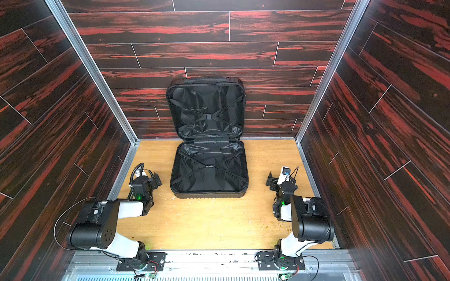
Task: Close the suitcase zippers
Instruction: Close the suitcase at the center of the board.
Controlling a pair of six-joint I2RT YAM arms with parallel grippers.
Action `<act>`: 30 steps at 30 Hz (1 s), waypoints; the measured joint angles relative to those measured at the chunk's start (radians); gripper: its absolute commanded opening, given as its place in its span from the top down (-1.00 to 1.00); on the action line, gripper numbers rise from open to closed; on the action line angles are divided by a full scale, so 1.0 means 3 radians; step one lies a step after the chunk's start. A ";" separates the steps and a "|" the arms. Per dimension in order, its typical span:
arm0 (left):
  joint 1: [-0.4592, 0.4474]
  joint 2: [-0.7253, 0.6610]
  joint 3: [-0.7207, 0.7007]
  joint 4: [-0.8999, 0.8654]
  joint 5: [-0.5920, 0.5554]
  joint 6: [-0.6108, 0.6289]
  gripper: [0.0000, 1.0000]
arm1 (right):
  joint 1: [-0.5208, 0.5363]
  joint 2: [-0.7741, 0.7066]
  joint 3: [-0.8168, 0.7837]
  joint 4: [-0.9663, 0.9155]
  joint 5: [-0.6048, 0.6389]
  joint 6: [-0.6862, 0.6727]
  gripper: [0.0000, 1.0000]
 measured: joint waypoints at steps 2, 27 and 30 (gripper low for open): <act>0.0000 0.0000 0.0000 0.0000 0.0000 0.0000 -1.00 | 0.0000 0.0000 0.0000 0.0000 0.0001 0.0000 -0.98; 0.0000 -0.0036 -0.0005 0.0000 -0.0037 -0.0003 -1.00 | 0.0015 -0.0201 -0.0041 -0.0112 0.0010 -0.0010 -0.97; 0.0000 -0.0306 -0.0023 -0.0193 -0.0141 -0.0041 -1.00 | 0.0023 -0.0484 0.0000 -0.0332 0.0013 -0.0013 -0.97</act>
